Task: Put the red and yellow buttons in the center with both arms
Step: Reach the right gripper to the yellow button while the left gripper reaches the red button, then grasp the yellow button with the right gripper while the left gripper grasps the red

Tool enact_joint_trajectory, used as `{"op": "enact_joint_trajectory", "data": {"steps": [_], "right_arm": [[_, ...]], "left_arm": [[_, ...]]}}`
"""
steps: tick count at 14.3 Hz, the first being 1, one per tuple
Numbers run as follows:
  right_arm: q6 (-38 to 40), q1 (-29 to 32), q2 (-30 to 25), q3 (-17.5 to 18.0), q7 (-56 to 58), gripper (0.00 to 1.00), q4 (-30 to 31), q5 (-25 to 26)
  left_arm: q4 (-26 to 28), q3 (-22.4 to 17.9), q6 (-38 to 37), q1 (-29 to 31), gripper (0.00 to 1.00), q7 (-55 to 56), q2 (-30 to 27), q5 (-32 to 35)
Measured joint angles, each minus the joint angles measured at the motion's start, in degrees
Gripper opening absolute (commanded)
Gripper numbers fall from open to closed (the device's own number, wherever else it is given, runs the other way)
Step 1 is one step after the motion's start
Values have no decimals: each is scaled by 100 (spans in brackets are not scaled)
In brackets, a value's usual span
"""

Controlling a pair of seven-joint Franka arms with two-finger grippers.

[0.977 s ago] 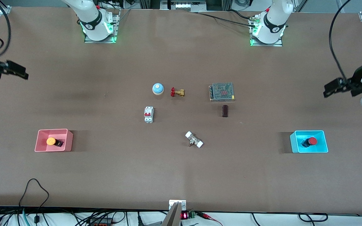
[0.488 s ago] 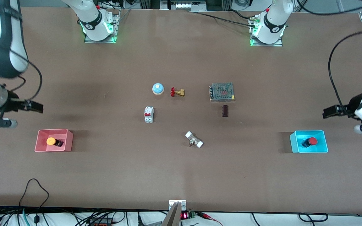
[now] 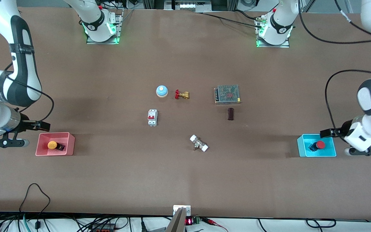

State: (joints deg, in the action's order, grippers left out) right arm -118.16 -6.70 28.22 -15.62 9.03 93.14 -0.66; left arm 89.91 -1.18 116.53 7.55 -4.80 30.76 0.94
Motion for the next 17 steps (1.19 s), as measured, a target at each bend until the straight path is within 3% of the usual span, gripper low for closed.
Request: {"op": "enact_joint_trajectory", "data": {"steps": [6,10,17], "right_arm": [[-805,2,628,1,230,100,-5,-150],[-937,18,821,1,346,100,-98,-152],[-941,52,1185,1,714,100,-352,-483]], "left_arm": [[91,-7,618,2,100,-1,569,0],[295,-38,1080,62,93,-16,745,49],[255,-37,1221,81,55,-31,791,126]]}}
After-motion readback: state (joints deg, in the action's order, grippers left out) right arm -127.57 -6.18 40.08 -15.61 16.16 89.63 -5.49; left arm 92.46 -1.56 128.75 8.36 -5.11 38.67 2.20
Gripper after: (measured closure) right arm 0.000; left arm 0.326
